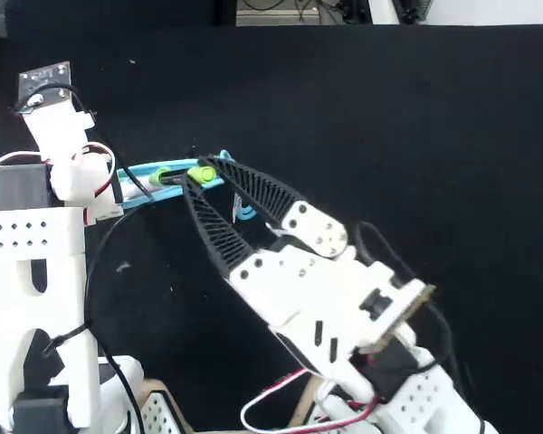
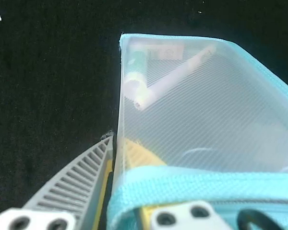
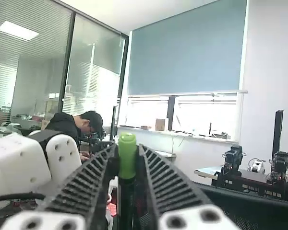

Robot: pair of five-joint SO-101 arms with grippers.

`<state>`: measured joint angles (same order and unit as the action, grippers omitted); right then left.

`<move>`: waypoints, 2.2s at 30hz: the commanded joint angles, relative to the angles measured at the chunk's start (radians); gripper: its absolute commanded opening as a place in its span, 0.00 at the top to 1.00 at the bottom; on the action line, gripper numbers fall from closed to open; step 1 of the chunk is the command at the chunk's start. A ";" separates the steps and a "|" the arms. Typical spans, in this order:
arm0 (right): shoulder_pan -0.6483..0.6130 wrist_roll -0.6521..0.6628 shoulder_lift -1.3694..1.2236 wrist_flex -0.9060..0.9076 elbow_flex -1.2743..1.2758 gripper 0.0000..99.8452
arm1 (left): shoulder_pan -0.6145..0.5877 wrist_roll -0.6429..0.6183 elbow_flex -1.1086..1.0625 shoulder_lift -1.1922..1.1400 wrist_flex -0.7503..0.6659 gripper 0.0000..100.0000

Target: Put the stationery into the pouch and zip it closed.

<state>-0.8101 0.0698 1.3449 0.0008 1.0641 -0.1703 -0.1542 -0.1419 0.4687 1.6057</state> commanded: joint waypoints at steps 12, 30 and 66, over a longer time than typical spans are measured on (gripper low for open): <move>0.000 -0.008 -0.153 -0.032 0.025 0.99 | -0.013 -0.006 -0.022 -0.002 -0.005 0.97; 0.000 -0.009 -0.300 0.730 -0.518 0.81 | -0.013 -0.003 -0.022 -0.002 -0.005 0.97; 0.532 0.094 -1.155 0.858 -0.458 0.85 | -0.013 -0.002 -0.022 -0.002 -0.005 0.97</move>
<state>-0.2700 0.1204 0.2509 0.9076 0.6483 -0.1703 -0.1542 -0.1419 0.4687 1.6057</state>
